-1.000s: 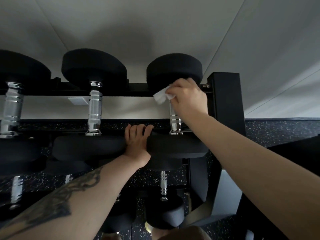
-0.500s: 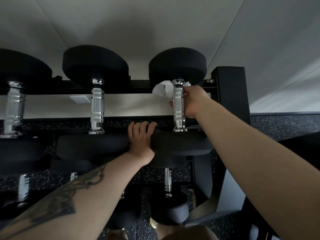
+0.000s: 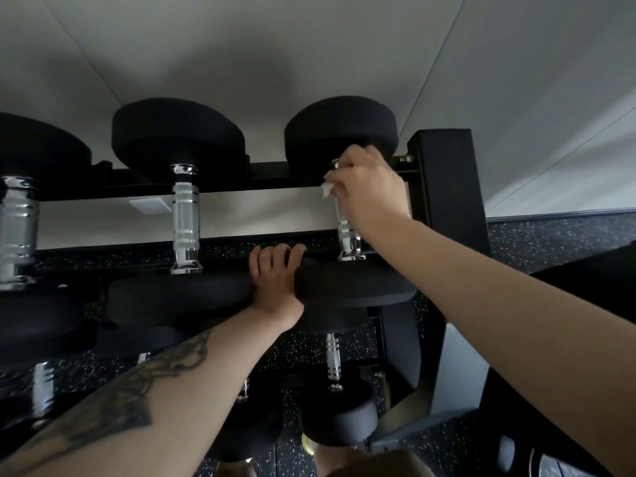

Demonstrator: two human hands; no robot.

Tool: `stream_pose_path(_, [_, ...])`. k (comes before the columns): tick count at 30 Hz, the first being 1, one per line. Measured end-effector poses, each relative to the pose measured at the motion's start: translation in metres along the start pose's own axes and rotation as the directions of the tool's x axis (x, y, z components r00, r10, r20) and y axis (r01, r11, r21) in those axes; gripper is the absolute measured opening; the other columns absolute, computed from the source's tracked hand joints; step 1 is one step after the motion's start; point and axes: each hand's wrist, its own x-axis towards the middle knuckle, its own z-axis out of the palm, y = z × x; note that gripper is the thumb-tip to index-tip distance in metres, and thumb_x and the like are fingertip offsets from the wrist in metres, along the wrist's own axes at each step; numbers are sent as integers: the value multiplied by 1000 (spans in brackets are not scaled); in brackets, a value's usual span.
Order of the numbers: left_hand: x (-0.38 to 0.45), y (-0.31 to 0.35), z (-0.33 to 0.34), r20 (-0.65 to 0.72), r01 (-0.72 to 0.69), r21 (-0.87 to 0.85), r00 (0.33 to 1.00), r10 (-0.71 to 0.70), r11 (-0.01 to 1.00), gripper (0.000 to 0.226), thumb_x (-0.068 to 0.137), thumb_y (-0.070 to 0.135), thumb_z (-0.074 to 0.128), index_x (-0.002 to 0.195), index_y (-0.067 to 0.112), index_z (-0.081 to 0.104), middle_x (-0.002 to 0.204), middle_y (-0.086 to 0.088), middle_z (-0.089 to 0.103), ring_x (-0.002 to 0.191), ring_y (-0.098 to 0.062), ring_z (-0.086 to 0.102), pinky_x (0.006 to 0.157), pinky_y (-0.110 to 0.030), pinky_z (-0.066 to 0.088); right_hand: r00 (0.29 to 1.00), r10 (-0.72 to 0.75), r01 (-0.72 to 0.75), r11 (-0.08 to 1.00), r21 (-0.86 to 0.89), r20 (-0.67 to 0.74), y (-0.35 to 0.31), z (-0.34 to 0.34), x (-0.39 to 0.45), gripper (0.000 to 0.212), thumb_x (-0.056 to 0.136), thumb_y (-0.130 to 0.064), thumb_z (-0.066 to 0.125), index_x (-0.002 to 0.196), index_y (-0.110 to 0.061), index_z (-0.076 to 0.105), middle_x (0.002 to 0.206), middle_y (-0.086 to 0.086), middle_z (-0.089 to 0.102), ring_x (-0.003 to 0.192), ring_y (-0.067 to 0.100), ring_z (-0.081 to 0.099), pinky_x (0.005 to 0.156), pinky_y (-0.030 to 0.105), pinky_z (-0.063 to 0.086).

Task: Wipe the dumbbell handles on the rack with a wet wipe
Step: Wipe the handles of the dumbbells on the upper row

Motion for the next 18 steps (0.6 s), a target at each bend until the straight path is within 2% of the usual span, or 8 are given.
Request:
stream_pose_path(4, [0,1,-1,24,28,6,999,-28,1000,63,84,22,58,141,21,33,139,-7,35,133,-29,25,112,-38,-12,996,-74,72,997,41,45,9,-6,-4,21,91,-18,56,101,-21,74,108,1,56,104,19,48,68,29,40])
stream_pose_path(6, [-1,1,-2,53,40,8,998,-40,999,63,85,25,57,142,22,30,140,-6,33,134,-28,23,111,-38,-13,996,50,-42,994,104,-74,6,-4,4,22,90,-19,56,104,-23,73,109,-1,60,102,19,54,66,26,36])
stream_pose_path(8, [0,1,-3,64,35,8,997,-36,999,62,86,27,55,142,23,29,140,-5,33,135,-27,22,111,-37,-13,965,195,-160,967,198,-173,-4,3,6,22,89,-16,58,102,-22,74,110,-2,63,99,20,58,68,28,43])
stream_pose_path(11, [0,2,-3,52,39,-12,998,-38,999,60,87,24,54,142,22,31,139,-6,33,134,-28,23,111,-37,-13,915,401,-347,845,407,-52,-6,0,2,15,84,-20,66,94,-25,74,103,-6,66,91,12,61,75,27,51])
stream_pose_path(12, [-1,0,-2,48,32,-11,998,-31,999,60,86,23,55,141,21,33,138,-6,35,133,-29,25,111,-37,-13,878,474,-426,724,542,57,-1,-3,1,9,81,-23,71,89,-25,73,98,-7,68,88,9,62,75,24,51])
stream_pose_path(14, [-1,-2,2,28,13,-15,1000,-13,1000,60,78,18,65,135,16,44,129,-11,45,126,-34,36,111,-39,-6,757,564,-542,263,798,329,11,-7,1,15,75,-19,78,87,-17,69,96,0,70,88,11,66,77,25,55])
stream_pose_path(16, [0,-3,9,-13,-4,1,1000,4,1000,61,65,13,74,123,13,55,115,-14,55,113,-38,49,110,-42,3,667,527,-534,-155,831,527,22,-3,5,29,76,-4,75,103,-4,65,101,10,69,87,17,68,74,26,57])
stream_pose_path(18, [0,-3,12,-50,-2,12,999,3,1000,54,66,15,71,118,11,58,109,-15,58,107,-40,53,108,-42,7,607,438,-512,-423,748,663,28,4,12,33,80,1,69,112,3,61,95,12,69,80,17,69,67,23,58])
